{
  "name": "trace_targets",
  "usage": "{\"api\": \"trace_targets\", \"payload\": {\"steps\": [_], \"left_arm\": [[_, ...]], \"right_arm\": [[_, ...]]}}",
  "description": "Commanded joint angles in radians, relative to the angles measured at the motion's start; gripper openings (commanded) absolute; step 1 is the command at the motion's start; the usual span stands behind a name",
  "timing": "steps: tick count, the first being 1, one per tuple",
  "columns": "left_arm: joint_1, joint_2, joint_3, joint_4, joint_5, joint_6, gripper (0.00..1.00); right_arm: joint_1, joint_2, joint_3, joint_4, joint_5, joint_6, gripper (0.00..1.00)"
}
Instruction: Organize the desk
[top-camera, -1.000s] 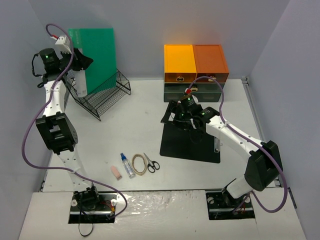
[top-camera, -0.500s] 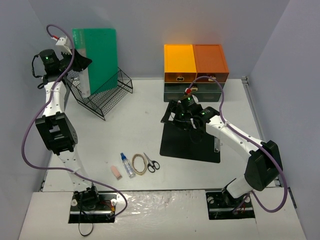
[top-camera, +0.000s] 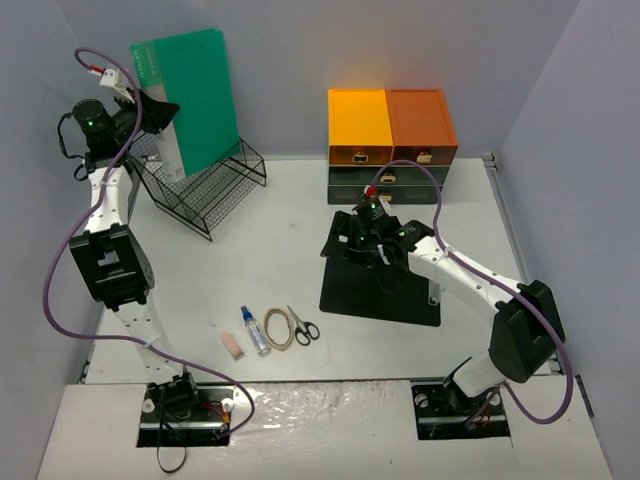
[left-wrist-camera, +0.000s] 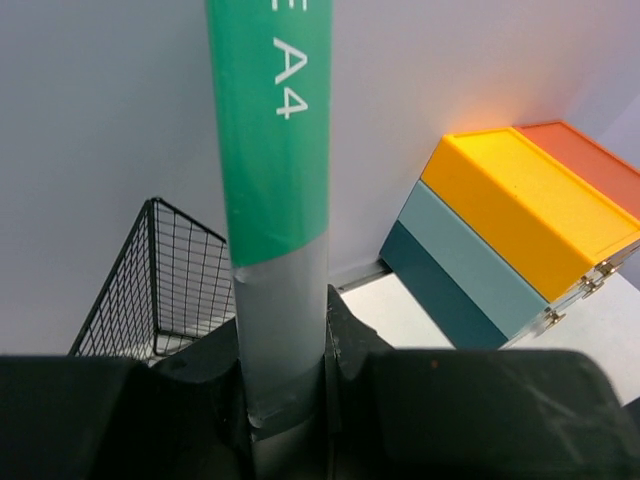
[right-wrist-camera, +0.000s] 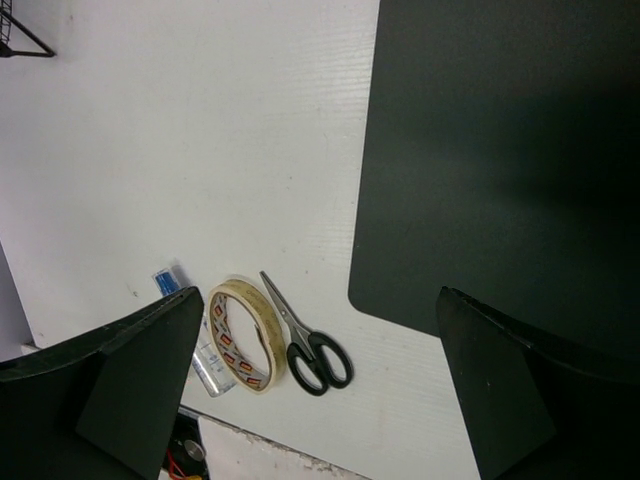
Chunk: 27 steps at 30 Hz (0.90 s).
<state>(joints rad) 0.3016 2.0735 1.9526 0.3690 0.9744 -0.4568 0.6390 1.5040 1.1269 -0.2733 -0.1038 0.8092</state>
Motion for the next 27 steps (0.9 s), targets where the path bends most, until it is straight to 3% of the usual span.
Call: {"api": "trace_targets", "payload": {"steps": [1, 11, 20, 27], "left_arm": [[0.007, -0.104, 0.043, 0.268, 0.008, -0.046, 0.00], [0.022, -0.085, -0.143, 0.523, -0.020, -0.110, 0.00], [0.034, -0.032, -0.217, 0.740, -0.028, -0.220, 0.00], [0.036, -0.039, -0.334, 0.801, -0.043, -0.231, 0.00]], "right_arm": [[0.022, -0.012, -0.035, 0.065, 0.013, -0.037, 1.00], [0.043, -0.043, -0.122, 0.140, 0.013, -0.053, 1.00], [0.057, -0.012, -0.139, 0.201, -0.004, -0.067, 1.00], [0.059, 0.017, -0.145, 0.226, -0.024, -0.077, 1.00]]}}
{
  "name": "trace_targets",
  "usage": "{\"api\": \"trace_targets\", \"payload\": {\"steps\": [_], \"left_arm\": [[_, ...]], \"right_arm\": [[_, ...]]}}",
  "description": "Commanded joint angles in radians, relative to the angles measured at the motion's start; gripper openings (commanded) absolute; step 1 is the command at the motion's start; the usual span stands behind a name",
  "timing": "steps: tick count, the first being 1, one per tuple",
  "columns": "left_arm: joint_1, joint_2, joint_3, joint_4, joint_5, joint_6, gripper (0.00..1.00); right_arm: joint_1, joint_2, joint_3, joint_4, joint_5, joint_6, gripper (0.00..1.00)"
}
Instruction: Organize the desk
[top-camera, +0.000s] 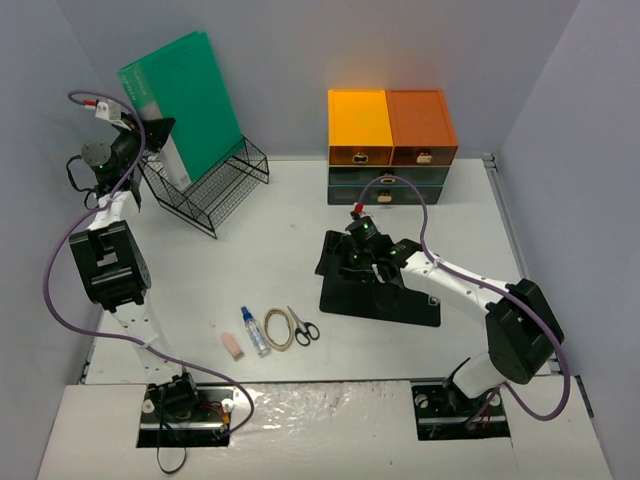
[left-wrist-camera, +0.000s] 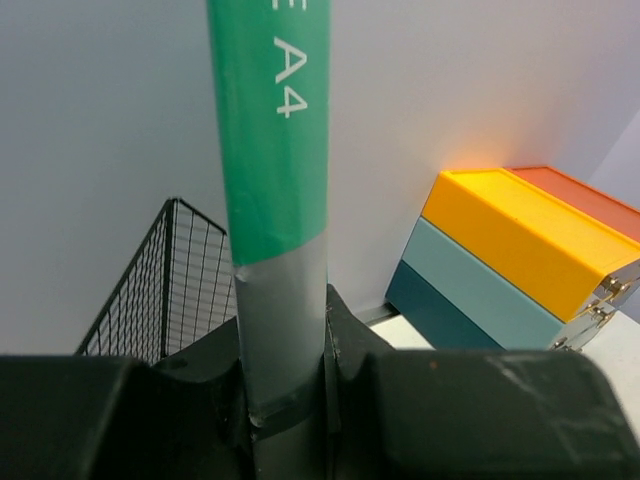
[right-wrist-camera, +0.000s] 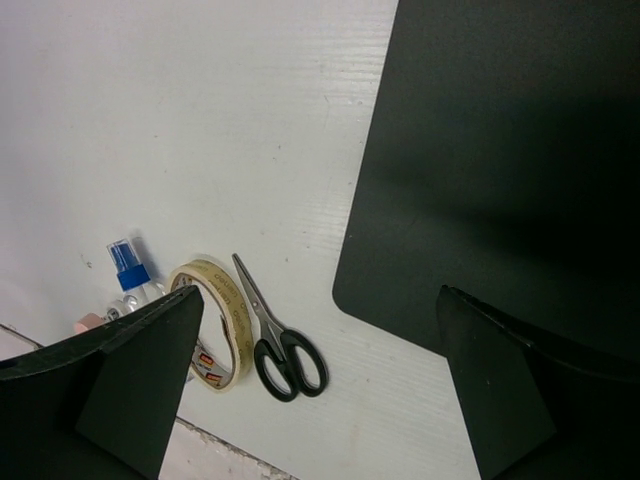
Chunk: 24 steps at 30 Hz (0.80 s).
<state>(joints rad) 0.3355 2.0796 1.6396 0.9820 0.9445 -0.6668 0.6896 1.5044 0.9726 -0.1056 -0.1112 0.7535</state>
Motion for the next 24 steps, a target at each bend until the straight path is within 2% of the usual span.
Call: {"api": "trace_targets", "payload": {"steps": [1, 9, 14, 20, 21, 22, 24], "left_arm": [[0.004, -0.046, -0.038, 0.187, -0.014, -0.021, 0.00], [0.002, -0.041, -0.146, 0.296, -0.029, -0.115, 0.00], [0.000, -0.046, -0.209, 0.275, -0.024, -0.102, 0.00], [-0.001, -0.051, -0.212, 0.196, -0.001, -0.066, 0.00], [-0.001, -0.055, -0.210, 0.179, 0.001, -0.059, 0.09], [0.000, -0.059, -0.209, 0.161, 0.002, -0.052, 0.25], [0.000, -0.076, -0.208, 0.129, 0.004, -0.036, 0.47]], "right_arm": [[0.008, 0.019, 0.008, 0.061, -0.020, -0.021, 1.00], [0.022, 0.042, 0.014, 0.087, -0.044, -0.013, 1.00], [0.025, 0.034, 0.005, 0.094, -0.045, -0.006, 1.00], [0.030, 0.031, 0.019, 0.095, -0.044, -0.005, 1.00], [0.030, 0.031, 0.021, 0.095, -0.044, -0.004, 1.00], [0.031, 0.030, 0.024, 0.095, -0.044, -0.003, 1.00], [0.033, 0.030, 0.025, 0.095, -0.044, -0.002, 1.00]]}}
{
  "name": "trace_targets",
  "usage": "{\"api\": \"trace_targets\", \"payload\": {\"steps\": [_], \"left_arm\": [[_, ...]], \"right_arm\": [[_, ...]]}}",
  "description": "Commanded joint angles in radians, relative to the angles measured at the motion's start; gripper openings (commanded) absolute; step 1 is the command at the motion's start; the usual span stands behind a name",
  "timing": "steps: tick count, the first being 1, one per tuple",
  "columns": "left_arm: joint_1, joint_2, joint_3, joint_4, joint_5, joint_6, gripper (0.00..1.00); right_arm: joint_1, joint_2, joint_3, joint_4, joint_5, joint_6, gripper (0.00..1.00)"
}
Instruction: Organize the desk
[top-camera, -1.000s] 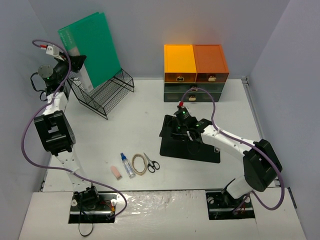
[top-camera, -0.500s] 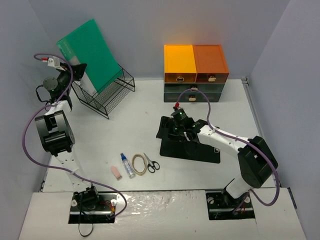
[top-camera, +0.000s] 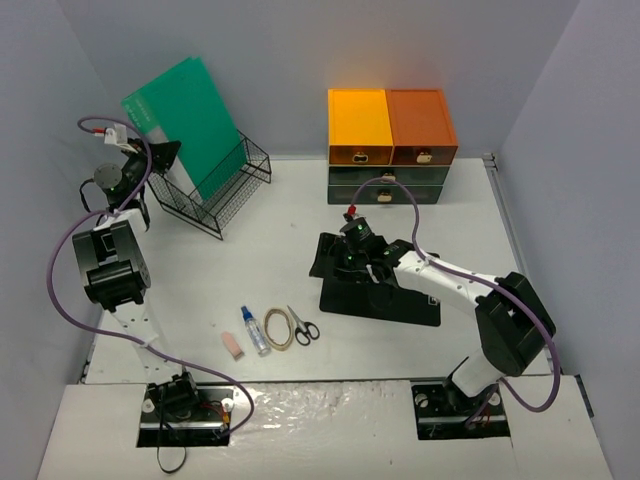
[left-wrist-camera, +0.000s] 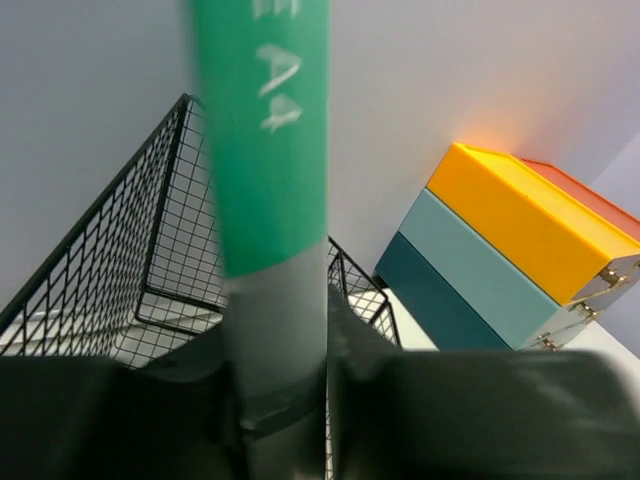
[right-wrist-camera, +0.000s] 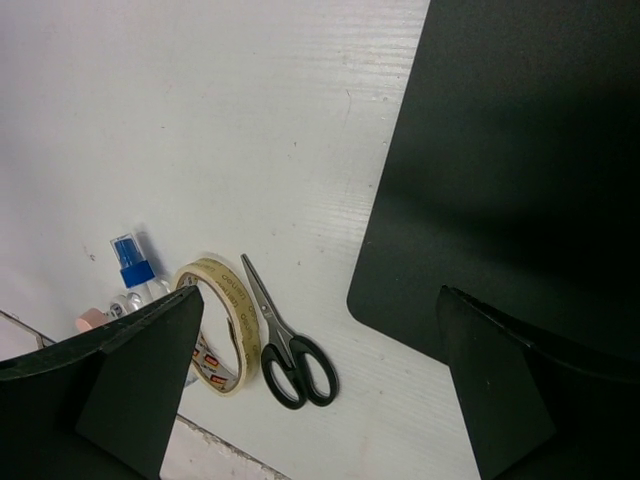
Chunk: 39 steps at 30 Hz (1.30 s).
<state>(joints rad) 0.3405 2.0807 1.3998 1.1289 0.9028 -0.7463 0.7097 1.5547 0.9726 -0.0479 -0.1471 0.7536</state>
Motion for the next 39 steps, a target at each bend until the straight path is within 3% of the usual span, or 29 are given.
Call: {"api": "trace_targets", "payload": {"steps": [1, 2, 6, 12, 18, 23, 28, 34, 39], "left_arm": [[-0.004, -0.087, 0.035, -0.044, 0.044, 0.059, 0.59], [-0.003, -0.097, 0.039, -0.069, 0.044, 0.074, 0.71], [0.000, -0.184, 0.063, -0.202, 0.016, 0.160, 0.96], [0.008, -0.311, 0.151, -0.600, -0.103, 0.394, 0.97], [0.004, -0.464, 0.164, -1.001, -0.404, 0.586, 0.97], [-0.016, -0.599, 0.076, -1.151, -0.682, 0.564, 0.97], [-0.140, -0.776, -0.057, -1.375, -0.911, 0.545, 0.97], [-0.304, -1.043, -0.237, -1.649, -0.982, 0.357, 0.97], [-0.392, -1.152, -0.258, -1.840, -1.091, 0.382, 0.97]], "right_arm": [[0.014, -0.022, 0.025, 0.036, -0.009, 0.001, 1.00], [0.014, -0.024, 0.026, 0.036, -0.009, 0.004, 1.00], [0.018, -0.028, 0.033, 0.036, -0.011, 0.008, 1.00], [0.019, -0.036, 0.067, 0.021, -0.020, -0.002, 1.00], [0.012, -0.043, 0.117, -0.006, -0.042, -0.016, 1.00], [0.004, -0.053, 0.123, -0.006, -0.058, -0.018, 1.00], [-0.013, -0.038, 0.143, -0.047, -0.068, -0.006, 1.00], [-0.033, 0.092, 0.308, -0.197, -0.075, -0.081, 1.00], [-0.028, 0.207, 0.417, -0.291, -0.040, -0.151, 1.00]]}}
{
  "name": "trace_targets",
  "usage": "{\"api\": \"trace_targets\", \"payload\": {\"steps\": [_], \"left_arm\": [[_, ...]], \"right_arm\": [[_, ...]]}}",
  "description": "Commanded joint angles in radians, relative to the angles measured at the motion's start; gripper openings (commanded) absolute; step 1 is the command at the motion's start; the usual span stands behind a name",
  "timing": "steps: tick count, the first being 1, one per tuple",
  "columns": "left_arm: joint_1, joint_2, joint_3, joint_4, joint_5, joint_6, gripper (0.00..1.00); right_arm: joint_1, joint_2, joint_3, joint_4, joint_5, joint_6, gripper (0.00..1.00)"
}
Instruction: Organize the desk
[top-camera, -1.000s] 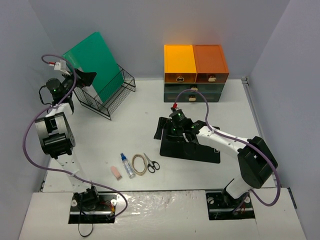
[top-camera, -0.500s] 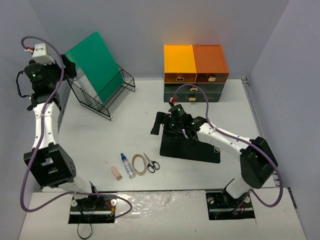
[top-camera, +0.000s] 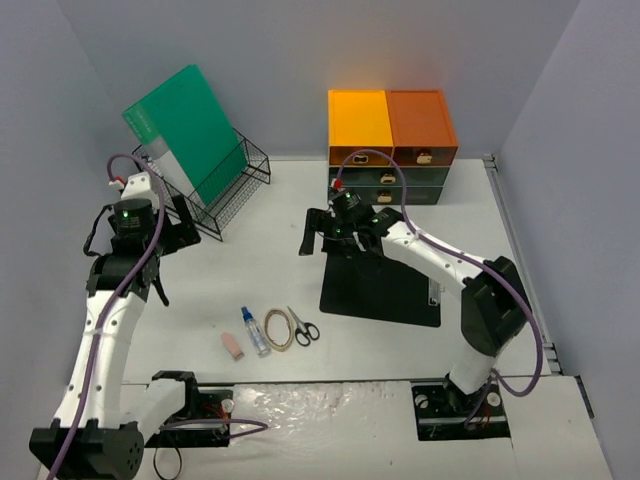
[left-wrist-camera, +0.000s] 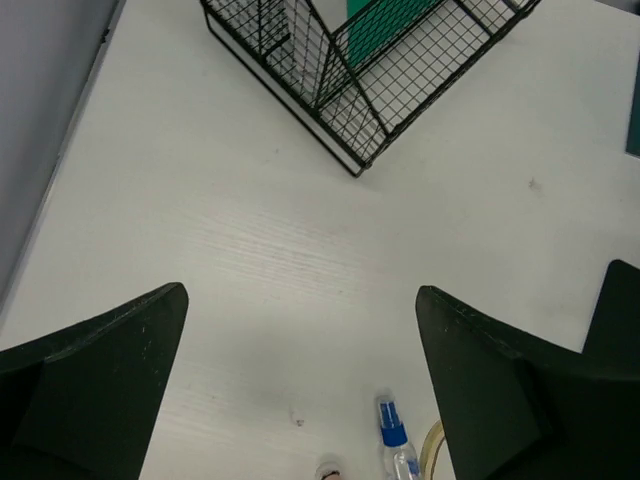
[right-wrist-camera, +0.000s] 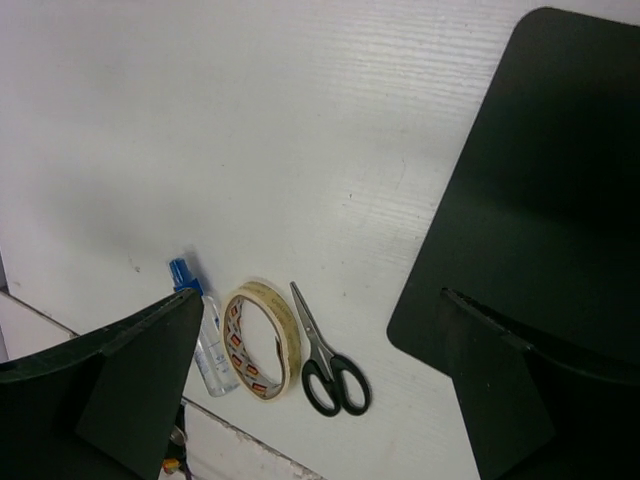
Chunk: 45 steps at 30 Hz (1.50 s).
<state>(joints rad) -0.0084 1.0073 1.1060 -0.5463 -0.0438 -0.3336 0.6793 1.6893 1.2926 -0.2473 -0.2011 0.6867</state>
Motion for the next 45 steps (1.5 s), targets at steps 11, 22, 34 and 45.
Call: {"api": "trace_targets", "payload": {"steps": [11, 22, 34, 45], "left_arm": [[-0.050, -0.097, -0.023, -0.197, 0.024, -0.115, 0.97], [-0.448, 0.277, 0.014, 0.005, 0.117, -0.219, 0.97], [-0.630, 0.638, 0.205, 0.121, 0.119, -0.205, 0.97], [-0.645, 0.736, 0.297, 0.134, 0.119, -0.191, 0.97]], "right_arm": [[0.002, 0.074, 0.058, -0.185, 0.175, -0.024, 1.00], [-0.122, -0.247, -0.197, -0.265, 0.543, 0.232, 1.00], [-0.412, -0.221, -0.148, -0.287, 0.529, 0.084, 1.00], [-0.556, -0.169, -0.226, -0.252, 0.474, 0.057, 1.00]]}}
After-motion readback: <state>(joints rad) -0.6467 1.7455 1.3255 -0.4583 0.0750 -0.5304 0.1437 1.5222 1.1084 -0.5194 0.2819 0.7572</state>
